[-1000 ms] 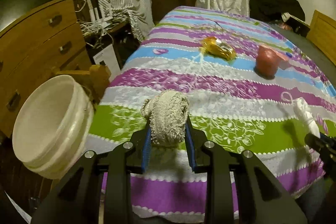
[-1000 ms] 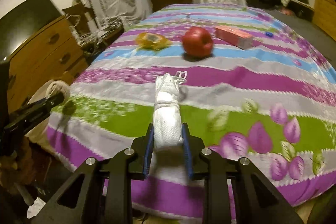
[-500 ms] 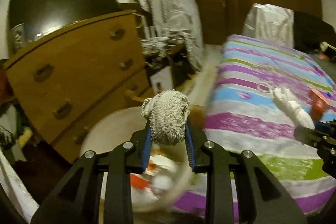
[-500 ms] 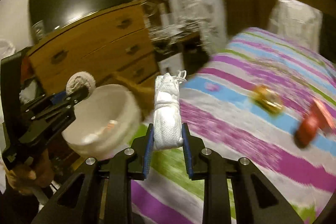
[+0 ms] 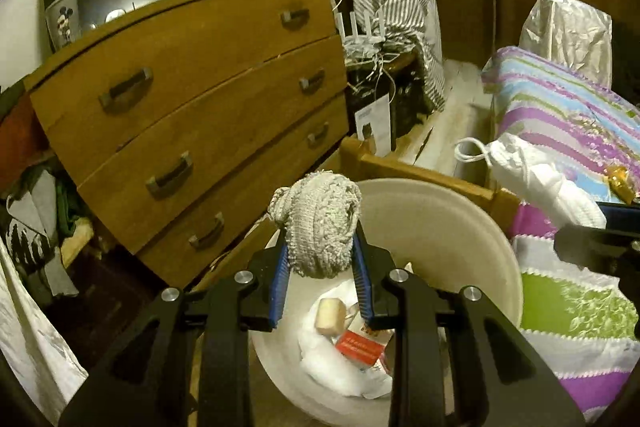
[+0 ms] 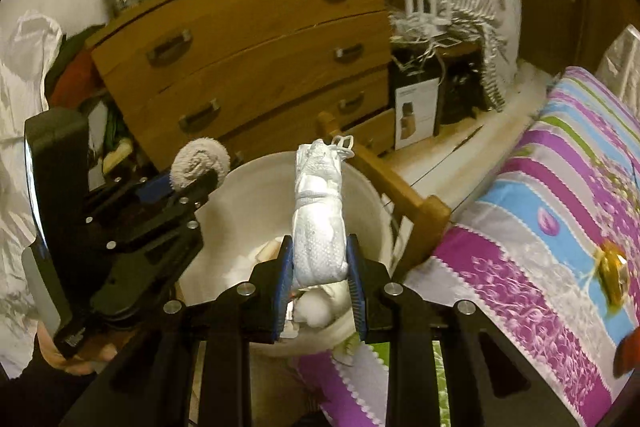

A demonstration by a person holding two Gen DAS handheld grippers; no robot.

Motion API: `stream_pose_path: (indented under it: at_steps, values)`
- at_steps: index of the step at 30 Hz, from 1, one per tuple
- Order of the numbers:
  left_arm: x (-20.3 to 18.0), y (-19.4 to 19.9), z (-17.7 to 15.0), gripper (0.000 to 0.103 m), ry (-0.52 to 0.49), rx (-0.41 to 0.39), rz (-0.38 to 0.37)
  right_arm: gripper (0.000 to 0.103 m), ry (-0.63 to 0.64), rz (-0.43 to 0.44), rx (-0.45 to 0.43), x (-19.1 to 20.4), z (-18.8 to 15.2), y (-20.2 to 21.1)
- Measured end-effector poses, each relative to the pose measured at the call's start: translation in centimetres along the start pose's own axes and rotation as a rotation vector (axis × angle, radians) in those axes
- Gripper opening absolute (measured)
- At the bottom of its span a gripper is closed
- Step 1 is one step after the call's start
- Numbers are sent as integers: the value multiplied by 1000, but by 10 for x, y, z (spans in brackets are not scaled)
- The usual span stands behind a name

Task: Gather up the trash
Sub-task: 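Hold both items over the bucket and open both tools to drop them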

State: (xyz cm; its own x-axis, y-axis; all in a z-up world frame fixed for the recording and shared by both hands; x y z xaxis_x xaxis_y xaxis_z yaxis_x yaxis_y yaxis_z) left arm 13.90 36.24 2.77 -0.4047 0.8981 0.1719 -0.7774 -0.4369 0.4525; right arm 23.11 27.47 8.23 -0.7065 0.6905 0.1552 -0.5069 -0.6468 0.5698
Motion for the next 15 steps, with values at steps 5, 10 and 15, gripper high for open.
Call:
stream_pose_path:
  at_steps: [5, 10, 15]
  values:
    - [2, -8, -9, 27, -5, 20, -3, 27, 32, 1, 38, 15, -4, -16]
    - [3, -12, -11, 27, -1, 24, -6, 27, 40, -1, 54, 19, -6, -21]
    - [3, -12, -11, 27, -3, 23, -5, 27, 39, -3, 63, 16, -8, -22]
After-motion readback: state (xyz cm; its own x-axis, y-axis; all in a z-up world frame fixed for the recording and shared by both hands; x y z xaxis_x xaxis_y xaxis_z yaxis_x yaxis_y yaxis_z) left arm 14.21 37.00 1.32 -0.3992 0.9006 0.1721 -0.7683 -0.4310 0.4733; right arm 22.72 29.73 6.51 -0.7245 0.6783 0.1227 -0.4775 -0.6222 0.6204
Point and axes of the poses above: each gripper's, at about its wrist camera, not at the fingertips, and y roughly against the way its jaws point, x to its left, z to its top, the point moved 1 cm from there along -y, roughly the way its jaws point, and after that the axes turned 13 degrees about -x, right-handed, at the moved point
